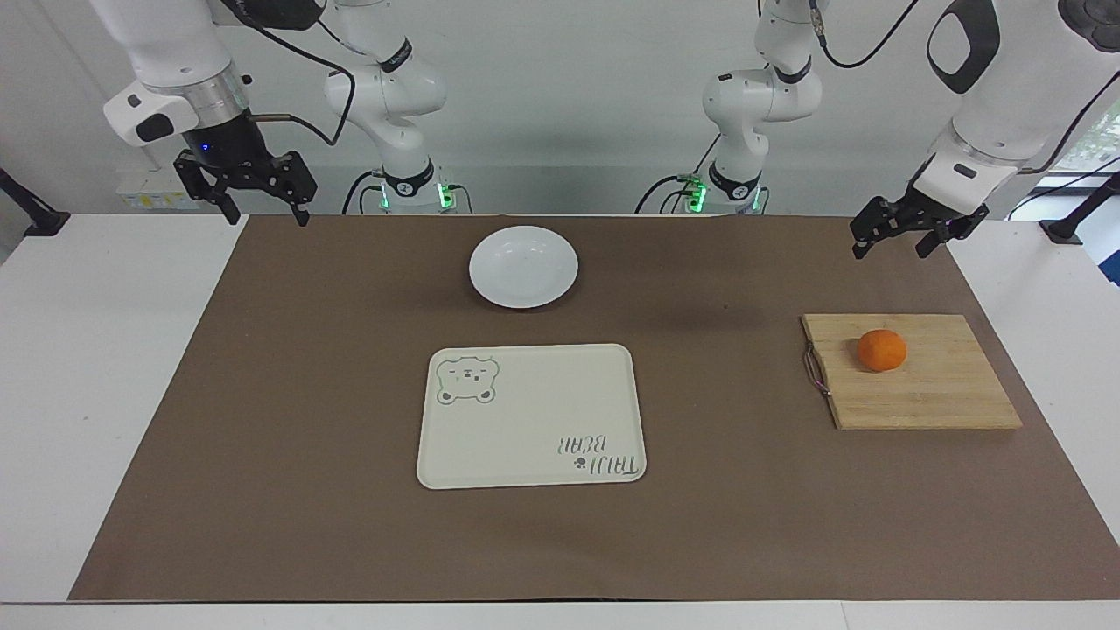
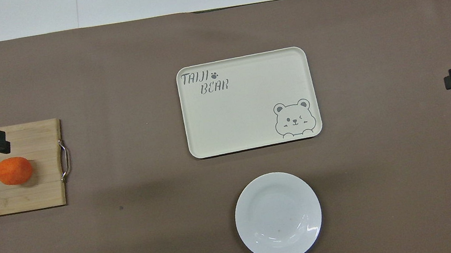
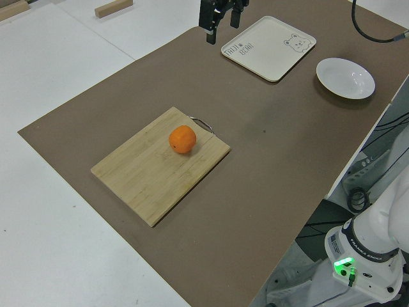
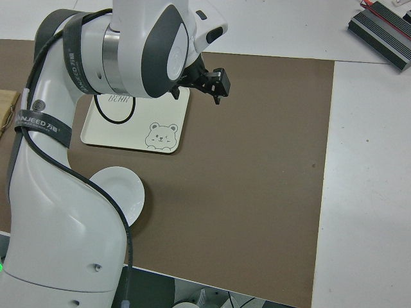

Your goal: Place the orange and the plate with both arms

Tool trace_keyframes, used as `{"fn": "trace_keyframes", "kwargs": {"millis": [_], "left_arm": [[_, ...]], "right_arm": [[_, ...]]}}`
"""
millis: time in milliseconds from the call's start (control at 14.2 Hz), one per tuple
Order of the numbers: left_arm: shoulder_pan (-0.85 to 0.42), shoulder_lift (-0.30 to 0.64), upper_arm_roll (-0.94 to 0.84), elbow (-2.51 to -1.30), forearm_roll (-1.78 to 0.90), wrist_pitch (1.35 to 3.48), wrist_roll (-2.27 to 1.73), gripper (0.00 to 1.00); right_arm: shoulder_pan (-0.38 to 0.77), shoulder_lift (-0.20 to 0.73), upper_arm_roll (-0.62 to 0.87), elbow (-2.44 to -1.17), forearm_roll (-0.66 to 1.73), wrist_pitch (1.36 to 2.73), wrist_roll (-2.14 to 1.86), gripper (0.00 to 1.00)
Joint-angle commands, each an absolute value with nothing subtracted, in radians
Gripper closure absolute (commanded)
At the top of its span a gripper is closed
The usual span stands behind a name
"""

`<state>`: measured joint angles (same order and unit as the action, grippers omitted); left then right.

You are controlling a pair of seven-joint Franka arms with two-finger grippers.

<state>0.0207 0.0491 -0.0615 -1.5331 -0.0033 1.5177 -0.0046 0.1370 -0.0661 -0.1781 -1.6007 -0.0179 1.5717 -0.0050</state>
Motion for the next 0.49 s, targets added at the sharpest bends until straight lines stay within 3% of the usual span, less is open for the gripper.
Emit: {"fn": "trace_keyframes", "kwargs": {"millis": [0,422], "left_arm": [[0.014,0.034,-0.058,-1.554,-0.009,1.532,-0.021,0.00],[0.015,0.031,-0.058,-1.575,-0.009,1.566,-0.009,0.00]], "right_arm": [[0.124,-0.078,-0.175,-1.609,0.005,1.565,-0.031,0.00],[0.124,-0.078,-0.175,-1.609,0.005,1.565,-0.031,0.00]]}}
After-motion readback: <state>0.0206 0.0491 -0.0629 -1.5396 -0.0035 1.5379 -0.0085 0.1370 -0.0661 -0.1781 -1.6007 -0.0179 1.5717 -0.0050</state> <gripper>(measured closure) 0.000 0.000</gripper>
